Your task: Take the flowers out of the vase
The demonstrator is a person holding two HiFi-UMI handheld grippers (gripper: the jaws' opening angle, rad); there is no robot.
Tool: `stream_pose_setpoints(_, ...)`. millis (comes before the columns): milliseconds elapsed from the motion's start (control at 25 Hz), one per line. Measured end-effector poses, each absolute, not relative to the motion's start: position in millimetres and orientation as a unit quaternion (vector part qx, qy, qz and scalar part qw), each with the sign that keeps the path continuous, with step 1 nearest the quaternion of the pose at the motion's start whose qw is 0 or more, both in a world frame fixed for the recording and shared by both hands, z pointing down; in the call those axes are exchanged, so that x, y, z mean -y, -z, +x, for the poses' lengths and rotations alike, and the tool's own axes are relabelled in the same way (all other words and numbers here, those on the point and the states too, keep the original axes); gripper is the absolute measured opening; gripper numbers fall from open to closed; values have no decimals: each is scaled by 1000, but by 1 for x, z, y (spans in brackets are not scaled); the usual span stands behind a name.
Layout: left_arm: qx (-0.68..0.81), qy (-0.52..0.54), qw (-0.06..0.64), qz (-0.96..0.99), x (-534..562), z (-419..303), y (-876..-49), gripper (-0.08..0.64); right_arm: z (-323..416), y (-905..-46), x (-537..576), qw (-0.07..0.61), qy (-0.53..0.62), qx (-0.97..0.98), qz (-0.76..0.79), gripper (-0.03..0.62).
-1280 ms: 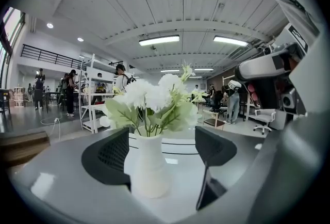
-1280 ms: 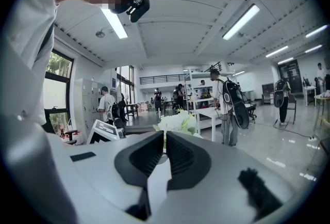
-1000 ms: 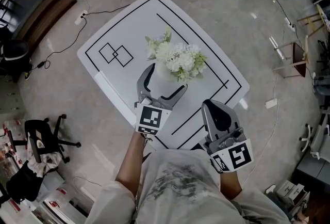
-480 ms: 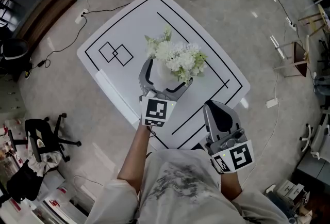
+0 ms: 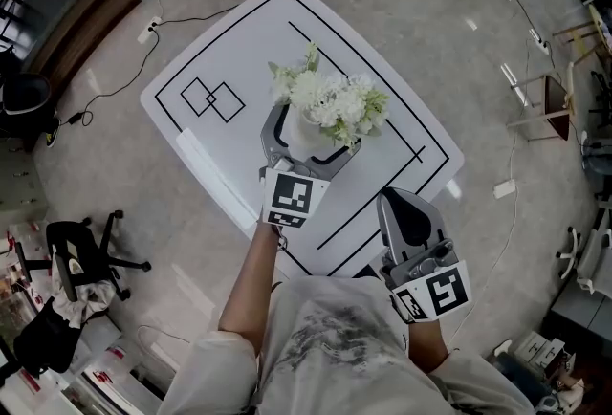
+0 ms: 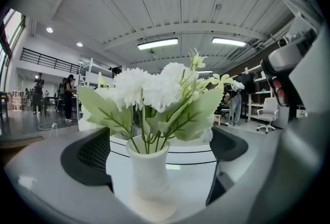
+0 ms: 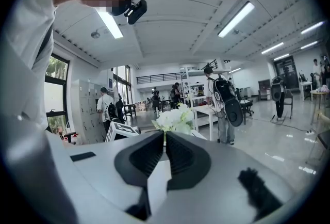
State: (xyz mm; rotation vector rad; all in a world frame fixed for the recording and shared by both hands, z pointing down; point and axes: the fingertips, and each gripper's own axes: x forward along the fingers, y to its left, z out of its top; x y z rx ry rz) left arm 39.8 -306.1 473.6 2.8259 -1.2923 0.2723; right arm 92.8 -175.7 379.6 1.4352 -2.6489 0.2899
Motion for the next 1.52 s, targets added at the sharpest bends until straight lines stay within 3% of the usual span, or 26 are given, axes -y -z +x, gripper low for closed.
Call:
stream_pose_setpoints(240,403,-90,4,911,302,40,-472,591,108,-376,190,58,-66,875,476,26)
stream_pose_setpoints(1040,399,-96,-19,912,298,38,-466,586,84,-415,272,105,-28,919,380,234)
stream_pose_setpoints(1520,392,-96,-19,915,297,43,-465,584,60,-436,287,88,-94,954,272,265)
